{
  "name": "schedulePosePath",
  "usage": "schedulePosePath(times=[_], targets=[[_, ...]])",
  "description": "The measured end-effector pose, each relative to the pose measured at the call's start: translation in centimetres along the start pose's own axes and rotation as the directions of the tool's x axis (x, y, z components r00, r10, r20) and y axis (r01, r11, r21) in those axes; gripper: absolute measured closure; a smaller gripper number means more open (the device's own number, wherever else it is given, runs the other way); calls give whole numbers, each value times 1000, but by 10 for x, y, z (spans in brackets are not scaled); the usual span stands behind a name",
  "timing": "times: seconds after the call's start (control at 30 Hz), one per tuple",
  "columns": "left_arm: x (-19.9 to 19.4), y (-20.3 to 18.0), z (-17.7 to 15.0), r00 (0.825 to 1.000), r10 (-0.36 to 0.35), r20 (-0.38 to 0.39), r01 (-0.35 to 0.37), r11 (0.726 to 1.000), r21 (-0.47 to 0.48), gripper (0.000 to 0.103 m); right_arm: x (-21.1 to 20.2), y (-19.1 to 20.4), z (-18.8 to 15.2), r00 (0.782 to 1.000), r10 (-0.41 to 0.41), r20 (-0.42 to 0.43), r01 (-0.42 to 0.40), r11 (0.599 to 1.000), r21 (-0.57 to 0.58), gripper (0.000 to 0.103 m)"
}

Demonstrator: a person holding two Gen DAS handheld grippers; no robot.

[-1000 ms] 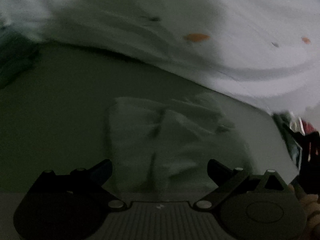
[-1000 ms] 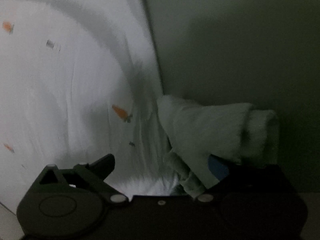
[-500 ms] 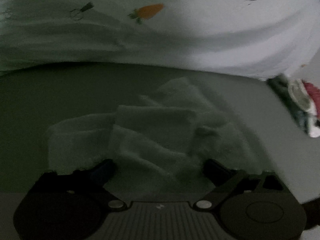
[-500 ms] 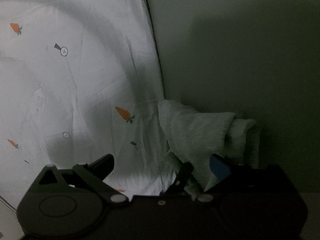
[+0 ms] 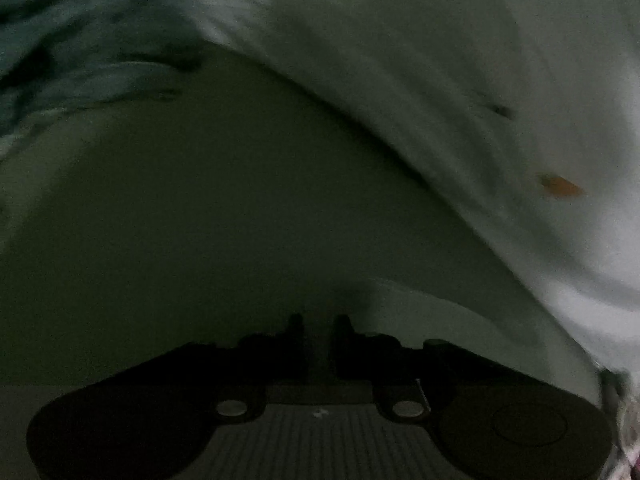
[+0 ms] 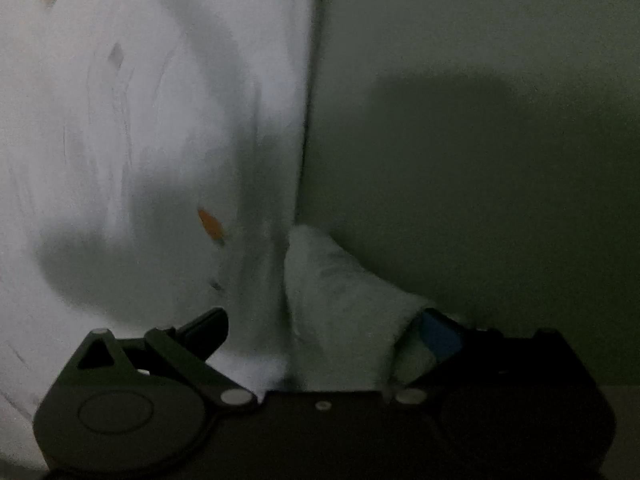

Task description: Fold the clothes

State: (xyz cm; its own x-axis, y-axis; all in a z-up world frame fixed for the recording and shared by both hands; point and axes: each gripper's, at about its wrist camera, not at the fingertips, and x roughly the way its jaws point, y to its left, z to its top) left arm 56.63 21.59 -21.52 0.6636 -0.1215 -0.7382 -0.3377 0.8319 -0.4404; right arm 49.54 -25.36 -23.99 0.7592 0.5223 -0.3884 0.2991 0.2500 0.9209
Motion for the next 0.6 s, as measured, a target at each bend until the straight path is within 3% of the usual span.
schedulePosePath(times=[0.03, 0.1, 0.2, 0.23, 0.33, 0.43, 0.53, 0.57, 0.6], targets=[[-6, 3, -1, 1000, -25, 4, 25, 1000, -12, 69, 1, 12, 2, 999, -46, -1, 45, 994, -99, 0], [-17, 3, -8, 997, -77, -32, 77, 997, -10, 48, 7, 36, 1, 990, -139, 6, 135, 944, -302, 0], [-30, -4, -27, 983, -123, -139, 132, 990, 53, 45, 22, 65, -7, 963, -266, 42, 246, 802, -544, 0], [-35, -7, -37, 975, -137, -178, 152, 985, 76, 45, 26, 68, -8, 957, -285, 48, 261, 781, -567, 0], [-46, -16, -70, 948, -185, -259, 209, 976, 68, 45, 34, 65, -9, 957, -288, 23, 250, 786, -565, 0], [-42, -24, -94, 938, -190, -289, 210, 977, 38, 46, 36, 59, -12, 957, -290, -6, 238, 796, -557, 0], [-39, -35, -97, 952, -157, -261, 185, 979, 83, 54, 37, 58, -15, 950, -311, -18, 251, 798, -549, 0], [-39, -38, -96, 956, -146, -254, 177, 979, 103, 77, 37, 58, -15, 949, -313, -23, 251, 799, -546, 0], [-39, -42, -95, 959, -133, -248, 169, 978, 126, 89, 35, 58, -16, 949, -315, -26, 251, 800, -545, 0]])
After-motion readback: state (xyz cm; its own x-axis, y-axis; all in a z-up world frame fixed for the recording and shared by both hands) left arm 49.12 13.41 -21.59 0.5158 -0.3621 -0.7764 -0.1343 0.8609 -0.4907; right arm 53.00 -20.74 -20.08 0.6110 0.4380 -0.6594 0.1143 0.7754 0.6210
